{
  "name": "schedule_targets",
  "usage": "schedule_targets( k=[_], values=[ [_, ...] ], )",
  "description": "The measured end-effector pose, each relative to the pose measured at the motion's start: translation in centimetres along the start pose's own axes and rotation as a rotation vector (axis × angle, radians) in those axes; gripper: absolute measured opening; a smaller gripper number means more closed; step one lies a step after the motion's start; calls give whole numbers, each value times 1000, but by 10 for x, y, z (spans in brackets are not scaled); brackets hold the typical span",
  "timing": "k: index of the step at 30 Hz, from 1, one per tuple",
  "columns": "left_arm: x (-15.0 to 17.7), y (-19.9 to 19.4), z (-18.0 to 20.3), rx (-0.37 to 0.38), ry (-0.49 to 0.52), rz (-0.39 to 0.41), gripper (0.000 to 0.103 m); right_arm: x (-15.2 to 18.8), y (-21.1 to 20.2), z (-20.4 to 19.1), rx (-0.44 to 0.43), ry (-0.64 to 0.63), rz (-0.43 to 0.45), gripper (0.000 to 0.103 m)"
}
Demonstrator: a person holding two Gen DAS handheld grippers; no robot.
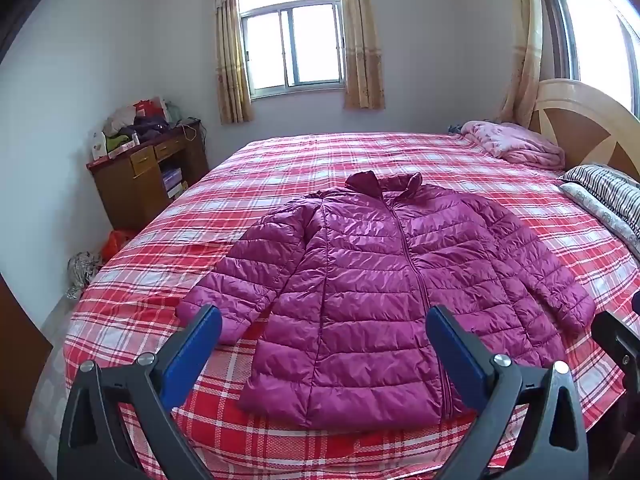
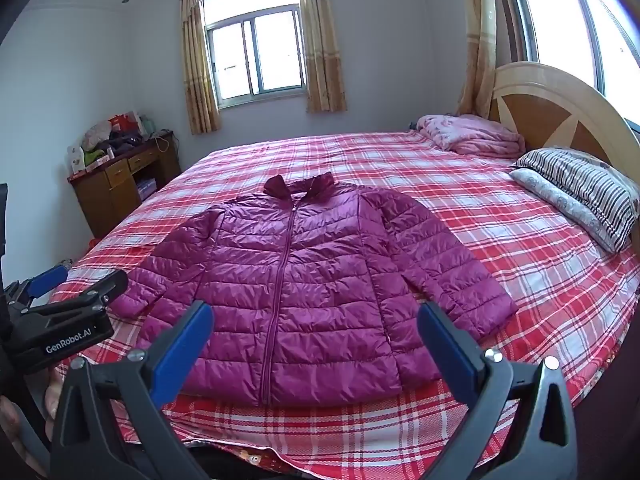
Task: Fold large clothes
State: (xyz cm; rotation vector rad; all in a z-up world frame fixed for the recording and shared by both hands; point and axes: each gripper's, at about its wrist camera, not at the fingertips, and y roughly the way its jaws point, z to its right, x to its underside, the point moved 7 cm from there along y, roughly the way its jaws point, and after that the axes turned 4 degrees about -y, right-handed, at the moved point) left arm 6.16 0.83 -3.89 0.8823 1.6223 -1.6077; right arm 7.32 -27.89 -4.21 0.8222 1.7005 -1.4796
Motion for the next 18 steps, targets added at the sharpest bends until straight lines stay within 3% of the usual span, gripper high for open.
schedule_targets(
  k=[18],
  values=[
    [2, 3, 0, -10, 4, 8, 102, 3, 6, 1, -3, 7, -16, 103]
  ],
)
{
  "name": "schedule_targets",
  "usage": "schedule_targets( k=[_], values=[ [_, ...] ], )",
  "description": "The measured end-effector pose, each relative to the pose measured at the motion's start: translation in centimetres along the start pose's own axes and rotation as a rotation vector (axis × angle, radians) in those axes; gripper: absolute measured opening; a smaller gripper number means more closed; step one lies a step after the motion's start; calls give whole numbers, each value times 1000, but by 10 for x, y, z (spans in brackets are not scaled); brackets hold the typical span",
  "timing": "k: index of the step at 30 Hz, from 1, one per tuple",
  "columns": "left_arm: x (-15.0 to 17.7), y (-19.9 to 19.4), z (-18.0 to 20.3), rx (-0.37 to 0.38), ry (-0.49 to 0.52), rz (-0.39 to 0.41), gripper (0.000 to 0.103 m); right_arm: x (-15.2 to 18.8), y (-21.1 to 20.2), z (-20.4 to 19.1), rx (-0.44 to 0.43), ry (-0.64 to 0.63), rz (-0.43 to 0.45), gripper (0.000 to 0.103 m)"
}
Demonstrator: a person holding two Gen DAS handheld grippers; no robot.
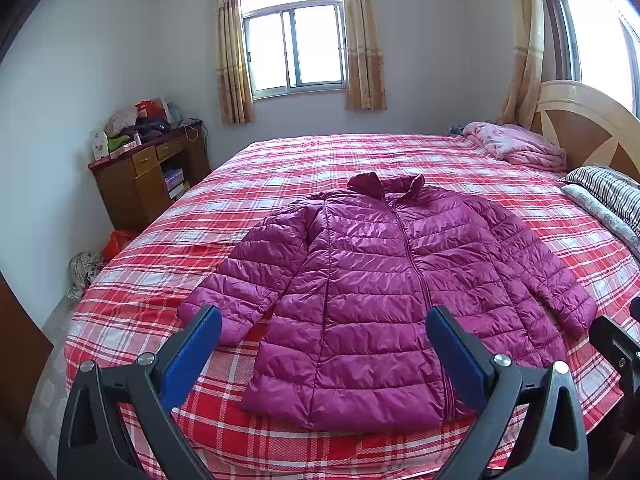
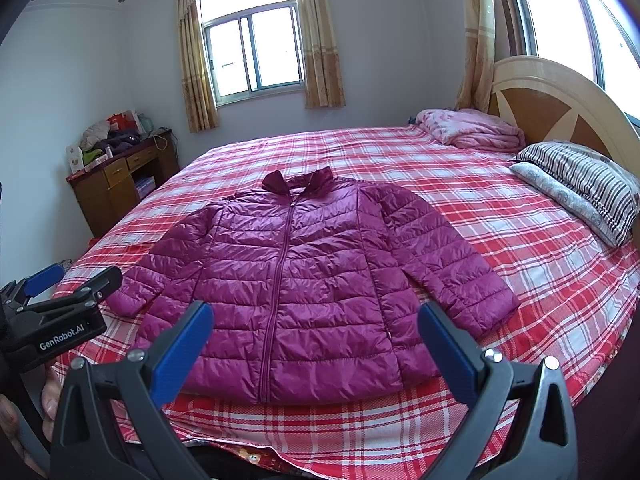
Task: Fold large clothes
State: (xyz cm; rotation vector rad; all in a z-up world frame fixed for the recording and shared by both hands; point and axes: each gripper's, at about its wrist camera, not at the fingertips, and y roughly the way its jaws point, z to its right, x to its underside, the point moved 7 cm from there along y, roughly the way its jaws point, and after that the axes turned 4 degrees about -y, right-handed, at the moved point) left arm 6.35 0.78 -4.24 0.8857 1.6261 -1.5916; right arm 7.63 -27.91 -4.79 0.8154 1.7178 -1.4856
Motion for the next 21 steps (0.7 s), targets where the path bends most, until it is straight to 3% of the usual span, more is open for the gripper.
schedule_targets(
  k=[21],
  values=[
    [-2, 0, -1, 1, -1, 2, 102, 5, 3, -2, -9, 3, -11, 103]
  ],
)
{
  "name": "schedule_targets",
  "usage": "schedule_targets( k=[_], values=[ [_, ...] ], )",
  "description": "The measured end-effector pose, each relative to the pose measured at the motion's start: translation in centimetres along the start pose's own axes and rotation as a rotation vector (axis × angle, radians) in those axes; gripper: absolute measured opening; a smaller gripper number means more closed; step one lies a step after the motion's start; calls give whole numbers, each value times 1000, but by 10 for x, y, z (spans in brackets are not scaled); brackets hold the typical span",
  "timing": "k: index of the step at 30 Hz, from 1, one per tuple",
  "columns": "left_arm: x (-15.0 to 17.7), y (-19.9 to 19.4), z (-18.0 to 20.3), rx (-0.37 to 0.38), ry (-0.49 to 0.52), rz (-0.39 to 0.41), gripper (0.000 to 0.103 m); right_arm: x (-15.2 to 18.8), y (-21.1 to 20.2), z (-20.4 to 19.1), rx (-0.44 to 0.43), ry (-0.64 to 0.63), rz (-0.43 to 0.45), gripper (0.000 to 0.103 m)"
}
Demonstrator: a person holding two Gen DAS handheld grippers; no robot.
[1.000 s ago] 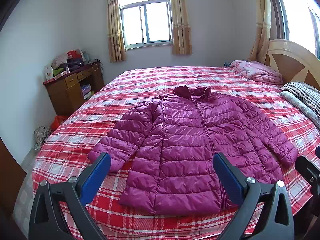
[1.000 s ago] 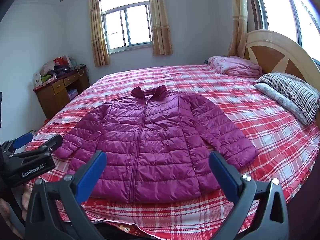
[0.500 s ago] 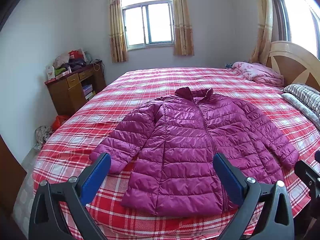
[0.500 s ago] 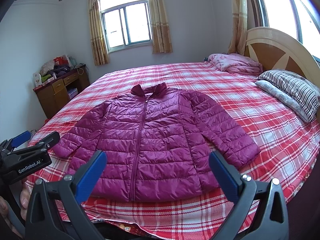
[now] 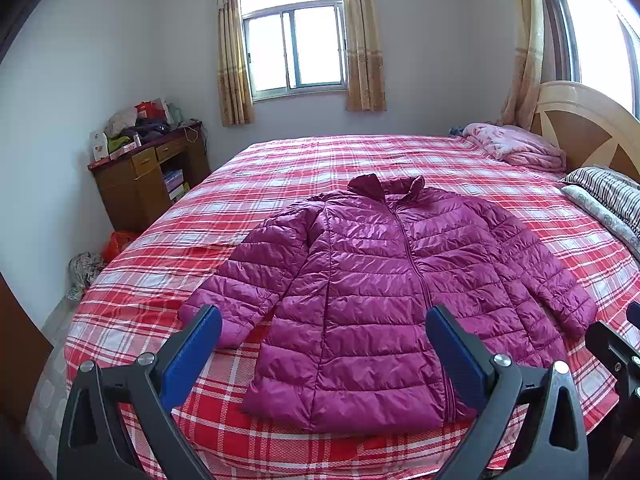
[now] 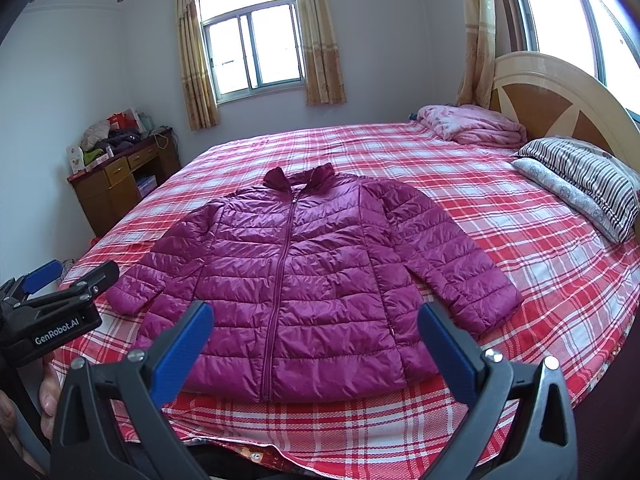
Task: Fold large clothes
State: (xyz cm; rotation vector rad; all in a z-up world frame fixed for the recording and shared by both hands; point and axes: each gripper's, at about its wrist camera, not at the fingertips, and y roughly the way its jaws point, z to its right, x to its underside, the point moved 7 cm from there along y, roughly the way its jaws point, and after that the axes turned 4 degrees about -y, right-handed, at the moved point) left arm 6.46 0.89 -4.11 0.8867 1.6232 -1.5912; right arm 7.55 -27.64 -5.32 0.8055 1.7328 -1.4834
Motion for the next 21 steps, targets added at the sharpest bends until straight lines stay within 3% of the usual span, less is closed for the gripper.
schedule_targets(
  k=[21],
  values=[
    [-1, -2, 1, 2, -4, 6, 102, 1, 0, -1, -12, 5, -8, 103]
  ],
)
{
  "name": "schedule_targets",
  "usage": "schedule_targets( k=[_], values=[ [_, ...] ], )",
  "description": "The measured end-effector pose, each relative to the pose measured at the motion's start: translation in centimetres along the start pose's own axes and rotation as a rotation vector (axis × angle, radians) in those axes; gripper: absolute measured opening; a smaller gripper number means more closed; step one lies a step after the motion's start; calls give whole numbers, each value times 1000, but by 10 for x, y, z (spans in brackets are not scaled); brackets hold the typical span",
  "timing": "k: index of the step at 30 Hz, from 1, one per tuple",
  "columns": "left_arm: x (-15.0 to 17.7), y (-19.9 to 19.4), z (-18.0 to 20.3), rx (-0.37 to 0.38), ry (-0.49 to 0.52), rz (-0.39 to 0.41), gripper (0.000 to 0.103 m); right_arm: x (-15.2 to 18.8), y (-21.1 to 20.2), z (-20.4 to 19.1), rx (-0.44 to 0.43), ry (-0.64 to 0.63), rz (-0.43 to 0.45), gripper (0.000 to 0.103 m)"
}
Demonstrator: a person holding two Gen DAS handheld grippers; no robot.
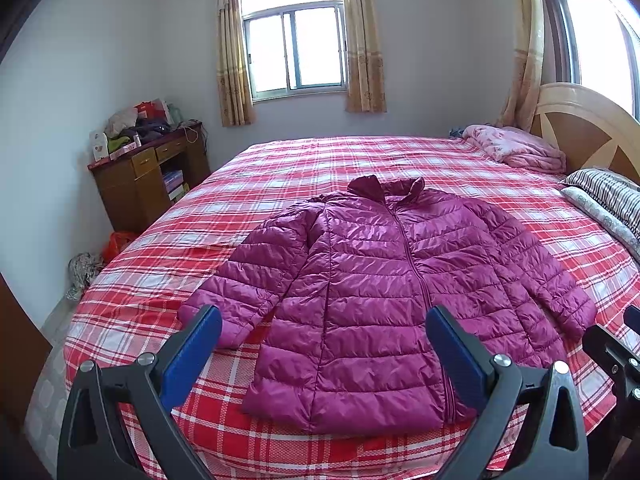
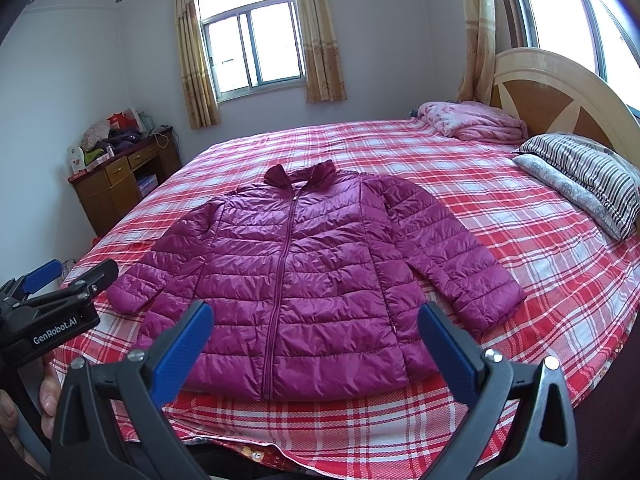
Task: Fold large clothes
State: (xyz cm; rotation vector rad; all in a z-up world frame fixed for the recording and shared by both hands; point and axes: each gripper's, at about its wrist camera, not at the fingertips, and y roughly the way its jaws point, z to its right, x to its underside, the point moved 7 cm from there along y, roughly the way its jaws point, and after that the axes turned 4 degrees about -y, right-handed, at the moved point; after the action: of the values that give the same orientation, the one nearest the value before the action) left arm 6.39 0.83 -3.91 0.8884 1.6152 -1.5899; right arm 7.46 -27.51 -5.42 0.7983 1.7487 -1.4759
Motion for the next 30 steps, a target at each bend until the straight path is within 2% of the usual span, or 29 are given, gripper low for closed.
schedule_targets(
  k=[21, 26, 28, 30],
  values=[
    [0, 10, -2, 9, -2, -19, 102, 5, 6, -3, -29, 12, -15, 103],
    [0, 32, -1, 9, -3, -36, 102, 3, 21, 19, -49, 56, -39, 103],
    [-1, 45, -3, 7, -9, -42, 102, 4, 32, 41, -42, 97, -40, 103],
    [-2, 63, -7, -12, -18, -40, 102, 7, 41, 72, 1, 160, -17, 103]
  ],
)
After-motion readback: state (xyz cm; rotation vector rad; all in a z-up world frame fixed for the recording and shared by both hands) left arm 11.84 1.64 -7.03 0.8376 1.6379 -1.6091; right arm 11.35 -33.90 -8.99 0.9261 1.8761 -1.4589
